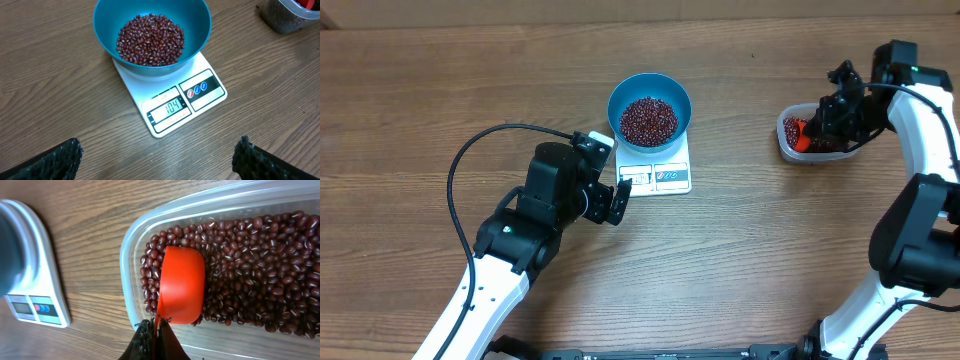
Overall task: Scoop item into bowl and weigh 150g on scale
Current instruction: 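Dip the red scoop into the beans with the right gripper, then lift the filled scoop out of the bean tub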
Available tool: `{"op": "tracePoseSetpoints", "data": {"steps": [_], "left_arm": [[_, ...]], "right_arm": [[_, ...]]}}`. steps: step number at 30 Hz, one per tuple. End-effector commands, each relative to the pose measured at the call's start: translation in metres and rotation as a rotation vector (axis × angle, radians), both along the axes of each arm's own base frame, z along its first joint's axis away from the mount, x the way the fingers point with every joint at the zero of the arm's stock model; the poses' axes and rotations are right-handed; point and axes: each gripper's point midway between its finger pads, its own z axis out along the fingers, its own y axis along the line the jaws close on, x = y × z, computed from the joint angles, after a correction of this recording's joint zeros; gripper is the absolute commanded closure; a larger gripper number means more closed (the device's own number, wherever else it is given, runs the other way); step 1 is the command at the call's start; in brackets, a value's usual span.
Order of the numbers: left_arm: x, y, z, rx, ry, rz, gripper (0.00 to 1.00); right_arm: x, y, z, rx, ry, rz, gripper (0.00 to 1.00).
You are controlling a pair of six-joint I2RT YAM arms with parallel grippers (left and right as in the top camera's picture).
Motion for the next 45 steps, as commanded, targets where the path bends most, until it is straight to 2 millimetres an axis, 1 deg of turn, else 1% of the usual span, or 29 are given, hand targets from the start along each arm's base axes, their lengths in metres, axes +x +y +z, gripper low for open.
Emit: {"op": "tracePoseSetpoints", "data": {"steps": [1,7,13,15,18,21,22,26,28,33,40,45], "left_arm": [[0.000,0.000,-0.004,-0.006,0.016,0.006,0.00],[0.000,0.000,-0.004,-0.006,0.016,0.006,0.00],[0.000,0.000,-0.004,-0.006,0.016,0.006,0.01],[0.000,0.000,-0.004,-0.006,0.016,0.006,0.00],[0.000,0.000,-0.004,-0.006,0.016,0.006,0.00],[0.000,0.000,-0.004,-0.006,0.016,0.006,0.00],[0.000,0.000,-0.004,-0.006,0.016,0.006,0.00],[0.000,0.000,-0.004,-0.006,0.016,0.006,0.00],[0.000,0.000,-0.004,-0.006,0.016,0.006,0.00],[0.000,0.000,-0.004,-0.006,0.016,0.006,0.00],[0.000,0.000,-0.004,-0.006,0.016,0.006,0.00],[0.000,0.000,-0.004,-0.006,0.016,0.006,0.01]], "right_arm": [[0.001,0.004,0.005,0.136,-0.013,-0.029,0.96],[0.000,-0.011,0.012,0.210,-0.039,-0.074,0.96],[-0.007,-0.031,0.013,0.222,-0.032,-0.124,0.96],[-0.009,-0.035,0.015,0.240,-0.042,-0.126,0.96],[-0.011,-0.039,0.022,0.301,-0.074,-0.121,0.96],[-0.015,-0.047,0.028,0.347,-0.096,-0.136,0.96],[-0.018,-0.053,0.033,0.378,-0.118,-0.140,0.96],[-0.022,-0.063,0.047,0.464,-0.177,-0.155,0.96],[-0.023,-0.066,0.049,0.476,-0.187,-0.165,0.96],[-0.024,-0.063,0.060,0.539,-0.233,-0.144,0.96],[-0.025,-0.056,0.069,0.589,-0.256,-0.127,0.96],[-0.027,-0.044,0.082,0.661,-0.298,-0.089,0.96]]}}
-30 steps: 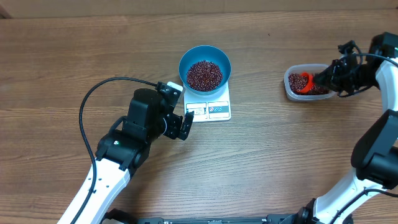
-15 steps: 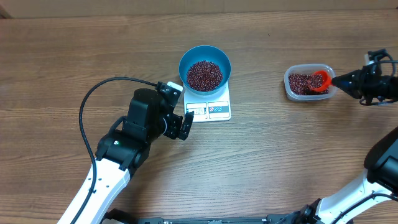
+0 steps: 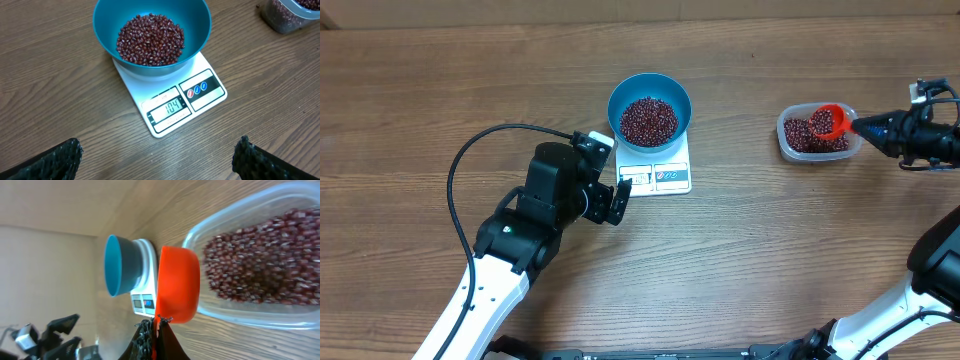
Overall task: Scoop item into bowl and weigh 150g on scale
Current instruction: 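Lift the filled scoop out of the bean tub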
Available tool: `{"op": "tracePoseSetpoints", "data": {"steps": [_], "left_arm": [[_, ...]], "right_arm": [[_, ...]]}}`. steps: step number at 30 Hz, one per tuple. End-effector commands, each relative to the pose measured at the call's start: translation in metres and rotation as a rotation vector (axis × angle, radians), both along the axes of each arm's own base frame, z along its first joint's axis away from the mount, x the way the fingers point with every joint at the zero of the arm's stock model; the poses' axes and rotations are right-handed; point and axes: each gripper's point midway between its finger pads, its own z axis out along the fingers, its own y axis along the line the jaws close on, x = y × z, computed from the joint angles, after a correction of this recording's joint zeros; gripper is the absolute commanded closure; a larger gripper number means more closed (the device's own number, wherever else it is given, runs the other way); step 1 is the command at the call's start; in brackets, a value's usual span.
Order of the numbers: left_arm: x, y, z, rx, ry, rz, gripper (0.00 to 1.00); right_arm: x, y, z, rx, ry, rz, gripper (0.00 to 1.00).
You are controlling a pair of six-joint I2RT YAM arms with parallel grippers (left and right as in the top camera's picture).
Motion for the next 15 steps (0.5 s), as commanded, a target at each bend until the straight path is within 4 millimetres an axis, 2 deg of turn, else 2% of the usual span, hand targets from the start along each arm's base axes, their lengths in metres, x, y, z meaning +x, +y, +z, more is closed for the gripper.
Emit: {"op": "tracePoseSetpoints", "data": {"steps": [1,11,15], "left_arm": [[0.000,0.000,-0.004,-0.006,0.016,0.006,0.00],[0.000,0.000,-0.004,-0.006,0.016,0.006,0.01],[0.000,0.000,-0.004,-0.006,0.016,0.006,0.00]], "right_arm": [[0.004,0.013,0.014,0.074,-0.084,0.031,0.96],[0.011,0.044,0.022,0.122,-0.107,0.094,0.96],[0.013,0.064,0.028,0.157,-0.121,0.135,0.96]]}}
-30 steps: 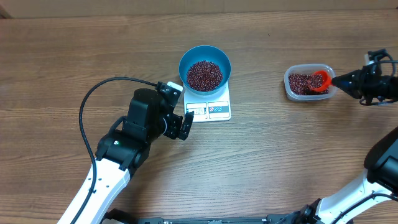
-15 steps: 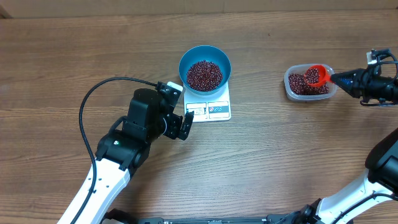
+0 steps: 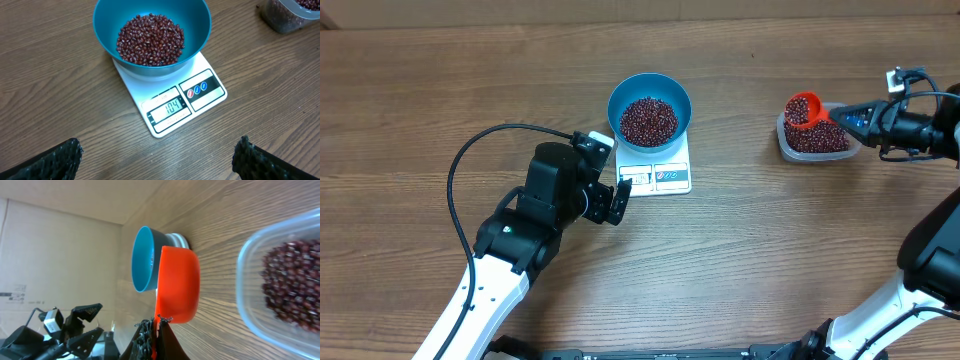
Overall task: Scoop item into bowl and weigh 150g on scale
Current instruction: 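Lift the filled scoop out of the bean tub, then swing the filled scoop left over the teal bowl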
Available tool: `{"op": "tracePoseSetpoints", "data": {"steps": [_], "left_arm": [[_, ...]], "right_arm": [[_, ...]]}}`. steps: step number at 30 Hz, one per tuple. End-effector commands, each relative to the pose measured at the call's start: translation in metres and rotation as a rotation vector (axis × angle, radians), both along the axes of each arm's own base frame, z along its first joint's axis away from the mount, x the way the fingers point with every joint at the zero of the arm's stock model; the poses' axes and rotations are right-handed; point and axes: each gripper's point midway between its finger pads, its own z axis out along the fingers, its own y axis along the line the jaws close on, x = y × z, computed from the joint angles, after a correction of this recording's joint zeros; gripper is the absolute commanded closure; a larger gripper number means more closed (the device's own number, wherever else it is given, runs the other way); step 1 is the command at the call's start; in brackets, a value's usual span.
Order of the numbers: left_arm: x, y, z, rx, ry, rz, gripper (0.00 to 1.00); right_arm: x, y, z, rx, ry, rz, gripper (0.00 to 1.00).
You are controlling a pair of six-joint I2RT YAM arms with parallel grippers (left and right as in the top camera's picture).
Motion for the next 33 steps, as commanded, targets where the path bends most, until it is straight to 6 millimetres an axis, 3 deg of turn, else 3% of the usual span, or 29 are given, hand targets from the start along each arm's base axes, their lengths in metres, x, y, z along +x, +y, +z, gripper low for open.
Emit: {"op": "tracePoseSetpoints", "data": {"steps": [1,18,27,33], "left_arm": [[0.000,0.000,-0.004,-0.006,0.016,0.006,0.00],[0.000,0.000,-0.004,-0.006,0.016,0.006,0.01],[0.000,0.000,-0.004,-0.006,0.016,0.006,0.00],[0.000,0.000,-0.004,-0.006,0.016,0.006,0.00]], "right_arm": [[0.004,0.023,0.010,0.069,-0.038,0.044,0.96],[0.029,0.174,0.040,0.123,-0.082,0.339,0.96],[0.050,0.241,0.026,-0.043,-0.059,0.334,0.96],[0.066,0.259,0.011,-0.301,-0.100,0.256,0.96]]}}
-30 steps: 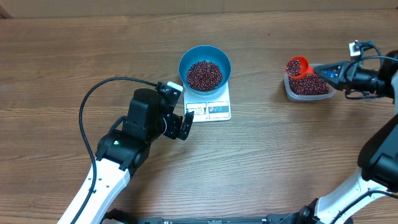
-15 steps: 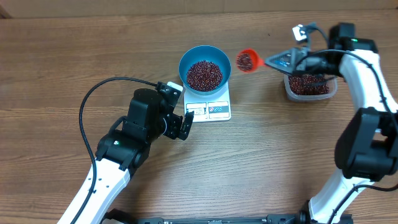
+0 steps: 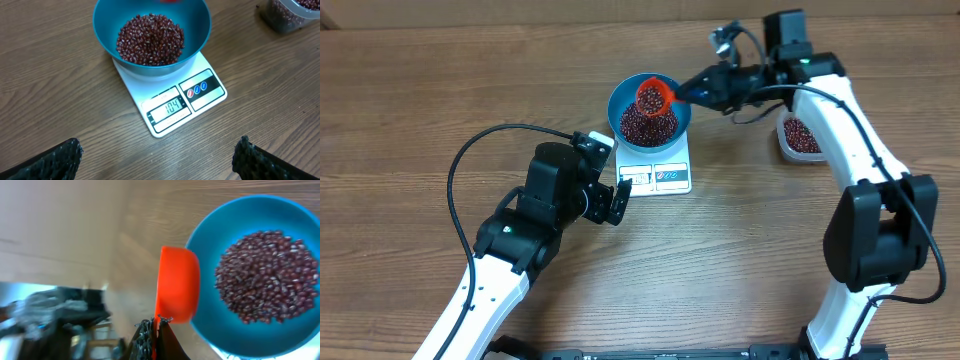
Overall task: Scoop item into bowl and weigh 150g on scale
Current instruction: 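Swing the filled scoop left over the teal bowl, then tip the red scoop to pour beans into the teal bowl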
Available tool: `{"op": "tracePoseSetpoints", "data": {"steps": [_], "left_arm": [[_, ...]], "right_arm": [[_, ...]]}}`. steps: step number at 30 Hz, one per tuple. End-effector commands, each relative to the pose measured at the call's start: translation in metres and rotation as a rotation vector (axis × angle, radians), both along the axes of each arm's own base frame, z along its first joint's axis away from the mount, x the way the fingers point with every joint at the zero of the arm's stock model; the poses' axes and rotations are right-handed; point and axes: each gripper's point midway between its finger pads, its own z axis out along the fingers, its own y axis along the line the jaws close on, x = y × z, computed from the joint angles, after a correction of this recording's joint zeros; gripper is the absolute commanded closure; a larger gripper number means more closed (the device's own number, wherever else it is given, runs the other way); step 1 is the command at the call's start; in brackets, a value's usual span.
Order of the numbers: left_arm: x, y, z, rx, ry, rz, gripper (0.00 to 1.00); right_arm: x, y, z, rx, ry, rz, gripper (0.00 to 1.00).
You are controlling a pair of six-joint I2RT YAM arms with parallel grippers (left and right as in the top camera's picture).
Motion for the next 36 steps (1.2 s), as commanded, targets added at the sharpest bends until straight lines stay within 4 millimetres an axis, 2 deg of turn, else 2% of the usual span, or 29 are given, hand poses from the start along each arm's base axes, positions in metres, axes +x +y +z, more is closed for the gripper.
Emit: {"op": "tracePoseSetpoints", "data": {"steps": [1,6,11,21,29,36], "left_arm": [[0.000,0.000,-0.004,-0.006,0.016,0.006,0.00],[0.000,0.000,-0.004,-0.006,0.016,0.006,0.01],[0.000,0.000,-0.004,-0.006,0.016,0.006,0.01],[0.000,0.000,-0.004,-0.006,0.016,0.006,0.00],[0.000,0.000,-0.004,-0.006,0.016,0.006,0.00],[0.000,0.000,-0.004,-0.006,0.016,0.006,0.00]], "right_arm": [[0.025,-0.002,-0.002,-0.195,-0.078,-0.122,0.96],[0.031,0.002,-0.003,-0.442,-0.210,-0.152,0.96],[0.037,-0.012,0.002,-0.742,-0.307,-0.264,0.96],[0.024,-0.014,0.004,-1.041,-0.425,-0.286,0.96],[0.019,-0.003,0.006,-1.074,-0.467,-0.254,0.96],[0.014,0.009,0.006,-0.950,-0.432,-0.198,0.96]]}}
